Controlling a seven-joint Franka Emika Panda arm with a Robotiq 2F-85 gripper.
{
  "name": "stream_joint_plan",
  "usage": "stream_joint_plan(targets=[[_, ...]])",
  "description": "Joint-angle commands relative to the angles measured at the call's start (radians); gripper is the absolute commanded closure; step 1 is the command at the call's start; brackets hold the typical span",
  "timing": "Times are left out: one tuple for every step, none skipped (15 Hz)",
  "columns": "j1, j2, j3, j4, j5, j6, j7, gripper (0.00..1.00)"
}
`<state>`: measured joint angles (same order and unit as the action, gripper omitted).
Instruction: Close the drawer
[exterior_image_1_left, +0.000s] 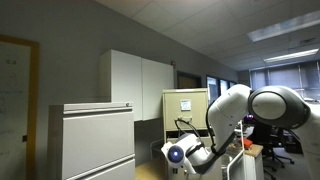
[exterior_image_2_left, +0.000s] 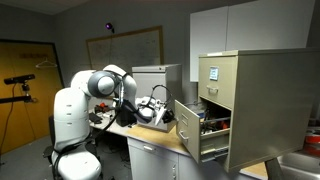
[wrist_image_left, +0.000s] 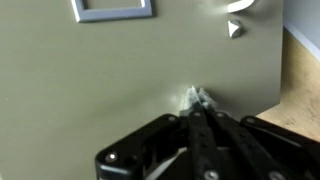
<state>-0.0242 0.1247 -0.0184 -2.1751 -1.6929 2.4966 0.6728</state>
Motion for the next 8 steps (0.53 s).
stream_joint_plan(targets=[[-0.052,0.096,-0.04,0.158,-0.199,0.048,0.019,1.0],[-0.056,0.116,-0.051,0.19,-0.24,0.056,0.031,1.0],[-0.064,0.139,-0.053,0.226,-0.262,0.066,0.049,1.0],[-0.072,0.163,-0.056,0.26,-0.279,0.079,0.047,1.0],[-0.083,0.198,-0.06,0.317,-0.286,0.094,0.037,1.0],[-0.093,0.223,-0.061,0.36,-0.264,0.106,0.039,1.0],[-0.1,0.242,-0.061,0.393,-0.241,0.111,0.034,1.0],[-0.107,0.26,-0.06,0.426,-0.222,0.115,0.031,1.0]])
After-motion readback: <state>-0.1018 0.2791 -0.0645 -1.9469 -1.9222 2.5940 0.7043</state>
